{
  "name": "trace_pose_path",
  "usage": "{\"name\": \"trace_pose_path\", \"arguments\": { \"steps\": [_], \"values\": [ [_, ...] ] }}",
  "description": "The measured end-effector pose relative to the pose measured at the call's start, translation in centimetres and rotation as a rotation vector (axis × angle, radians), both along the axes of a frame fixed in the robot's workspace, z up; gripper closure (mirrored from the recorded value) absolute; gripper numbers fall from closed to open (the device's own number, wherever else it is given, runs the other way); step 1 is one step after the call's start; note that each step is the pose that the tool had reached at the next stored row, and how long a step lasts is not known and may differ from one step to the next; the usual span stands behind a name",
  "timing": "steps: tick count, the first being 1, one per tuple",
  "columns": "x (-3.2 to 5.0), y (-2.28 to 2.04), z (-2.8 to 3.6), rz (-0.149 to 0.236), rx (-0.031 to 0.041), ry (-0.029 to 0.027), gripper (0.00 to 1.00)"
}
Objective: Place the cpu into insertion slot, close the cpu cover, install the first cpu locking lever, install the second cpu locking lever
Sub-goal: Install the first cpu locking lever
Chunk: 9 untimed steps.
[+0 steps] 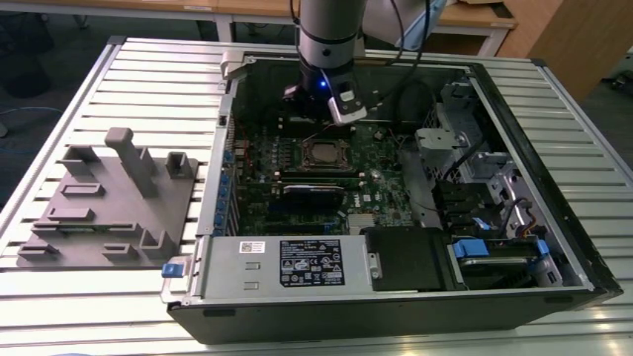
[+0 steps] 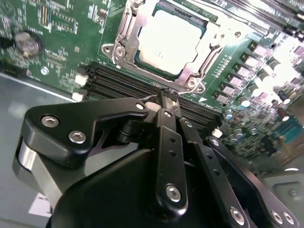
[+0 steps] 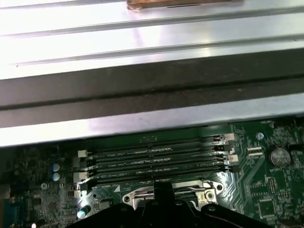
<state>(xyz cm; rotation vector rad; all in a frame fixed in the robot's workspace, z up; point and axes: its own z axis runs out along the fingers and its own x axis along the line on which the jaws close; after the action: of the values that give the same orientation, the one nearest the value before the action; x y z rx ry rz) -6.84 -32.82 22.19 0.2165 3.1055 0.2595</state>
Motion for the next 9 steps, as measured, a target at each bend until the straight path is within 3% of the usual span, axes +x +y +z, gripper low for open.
{"name": "trace_pose_path", "arguments": {
  "steps": [5, 9],
  "values": [
    [0.00, 0.00, 0.00, -0.087, 0.0001, 0.0000, 0.89],
    [0.00, 0.00, 0.00, -0.095, 0.0000, 0.0000, 0.89]
  ]
}}
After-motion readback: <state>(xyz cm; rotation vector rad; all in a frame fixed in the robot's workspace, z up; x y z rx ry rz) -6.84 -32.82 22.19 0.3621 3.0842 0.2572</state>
